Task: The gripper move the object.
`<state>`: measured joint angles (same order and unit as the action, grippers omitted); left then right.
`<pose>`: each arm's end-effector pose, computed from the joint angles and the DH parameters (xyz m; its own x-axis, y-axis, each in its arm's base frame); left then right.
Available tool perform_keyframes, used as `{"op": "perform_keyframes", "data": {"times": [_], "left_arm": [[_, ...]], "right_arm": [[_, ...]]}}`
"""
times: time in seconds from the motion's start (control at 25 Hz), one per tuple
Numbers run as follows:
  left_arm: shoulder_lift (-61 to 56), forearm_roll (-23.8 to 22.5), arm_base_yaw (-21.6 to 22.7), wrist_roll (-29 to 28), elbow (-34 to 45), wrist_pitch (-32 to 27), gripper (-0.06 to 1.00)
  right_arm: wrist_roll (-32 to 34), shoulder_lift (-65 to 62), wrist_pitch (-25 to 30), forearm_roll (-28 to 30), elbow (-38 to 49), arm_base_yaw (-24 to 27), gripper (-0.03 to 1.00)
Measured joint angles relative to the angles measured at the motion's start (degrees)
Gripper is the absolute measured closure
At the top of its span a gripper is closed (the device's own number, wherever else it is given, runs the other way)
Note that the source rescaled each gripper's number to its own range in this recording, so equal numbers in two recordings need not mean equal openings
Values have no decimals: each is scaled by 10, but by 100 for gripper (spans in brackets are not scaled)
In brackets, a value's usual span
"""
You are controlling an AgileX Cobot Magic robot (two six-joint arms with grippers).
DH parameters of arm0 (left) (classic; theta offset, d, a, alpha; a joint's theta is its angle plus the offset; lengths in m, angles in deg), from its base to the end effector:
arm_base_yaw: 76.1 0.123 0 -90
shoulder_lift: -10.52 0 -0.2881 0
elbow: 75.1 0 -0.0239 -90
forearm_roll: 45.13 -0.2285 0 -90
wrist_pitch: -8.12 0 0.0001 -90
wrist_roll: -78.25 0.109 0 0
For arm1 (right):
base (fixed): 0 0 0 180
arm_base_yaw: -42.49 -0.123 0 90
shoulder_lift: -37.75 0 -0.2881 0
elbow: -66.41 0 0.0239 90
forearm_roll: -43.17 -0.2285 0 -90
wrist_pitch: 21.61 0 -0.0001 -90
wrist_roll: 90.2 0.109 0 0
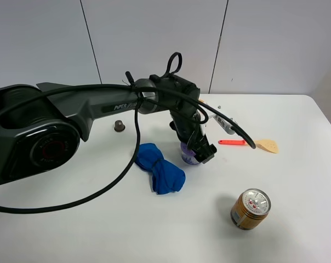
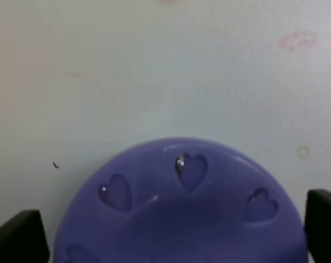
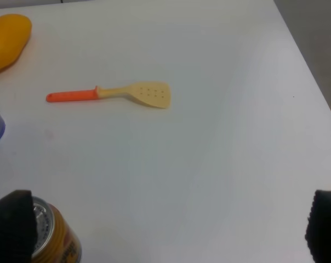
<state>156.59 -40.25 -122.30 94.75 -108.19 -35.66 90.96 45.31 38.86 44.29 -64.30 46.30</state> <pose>0.3427 -0.3666 0.1167 -0.4539 0.7971 -0.3983 0.8605 0.5081 0.0363 -0.0107 -0.0011 0.2558 -0.4570 0.0411 -0.8885 0.0864 0.9963 0.0016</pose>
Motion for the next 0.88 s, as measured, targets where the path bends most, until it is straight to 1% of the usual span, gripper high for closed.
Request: {"op": "perform_keyframes", "data": {"times": [0.08,0.16,0.36,0.44,0.6,0.72,0.8,0.88], "left_arm": [[-8,0,0,-2,0,-7,3],[-22,0,0,-3,0,-10,-2],[-69,-1,0,-8,0,-23,-3],[-100,-4,0,-12,0,-40,-3],[-171,-27,10,-26,0,-66,-4],[-214,-57,41,-34,-1,-75,-4],[-233,-76,73,-36,-1,-75,-4],[-250,-93,115,-37,-1,-75,-4]], "right_arm": [[0,0,0,0,0,0,-3],[0,0,0,0,0,0,-3],[0,0,0,0,0,0,-3],[0,0,0,0,0,0,-3],[0,0,0,0,0,0,-3],[0,0,0,0,0,0,-3],[0,0,0,0,0,0,-3],[0,0,0,0,0,0,-3]]}}
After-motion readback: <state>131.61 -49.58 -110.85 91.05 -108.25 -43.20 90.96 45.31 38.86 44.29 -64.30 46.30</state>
